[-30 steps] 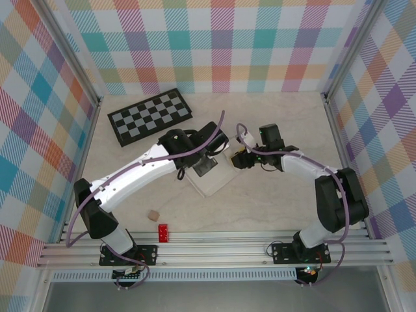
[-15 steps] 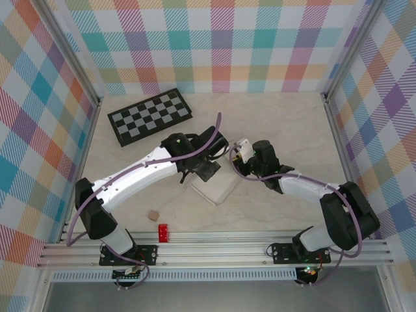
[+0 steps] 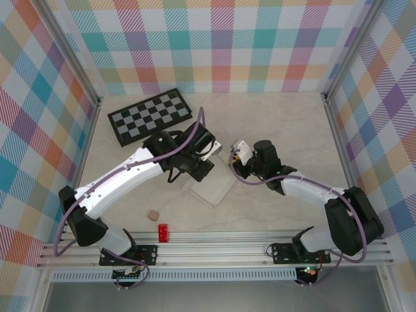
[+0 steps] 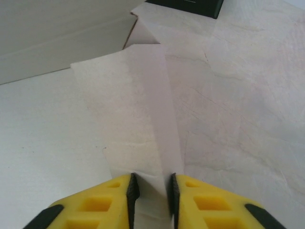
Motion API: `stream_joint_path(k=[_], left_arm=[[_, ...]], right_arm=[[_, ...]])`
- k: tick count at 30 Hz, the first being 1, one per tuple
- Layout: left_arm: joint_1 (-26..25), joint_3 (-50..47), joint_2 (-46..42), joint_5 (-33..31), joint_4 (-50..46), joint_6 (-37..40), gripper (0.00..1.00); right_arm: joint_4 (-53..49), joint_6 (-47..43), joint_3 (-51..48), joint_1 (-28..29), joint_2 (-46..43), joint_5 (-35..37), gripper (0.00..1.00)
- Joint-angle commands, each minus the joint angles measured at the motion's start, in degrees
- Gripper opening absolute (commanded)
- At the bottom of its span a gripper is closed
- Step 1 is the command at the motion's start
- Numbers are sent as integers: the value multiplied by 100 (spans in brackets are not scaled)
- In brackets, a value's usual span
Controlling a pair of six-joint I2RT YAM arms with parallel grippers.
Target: Fold the paper box
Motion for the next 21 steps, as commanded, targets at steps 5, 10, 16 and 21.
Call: stream_joint_path(k=[5, 10, 16, 21], left_arm=[[52, -172, -197, 965, 927, -304, 0], [96, -342, -197, 934, 905, -314, 0], [194, -554, -331, 1021, 1049, -203, 0], [293, -992, -499, 940, 1036, 266, 0]], right_arm=[[34, -84, 65, 273, 145, -123, 32], [-156, -206, 367, 264, 348, -688, 39], [239, 40, 429, 268, 572, -1151, 32], [704, 485, 359, 227, 726, -1391, 35]])
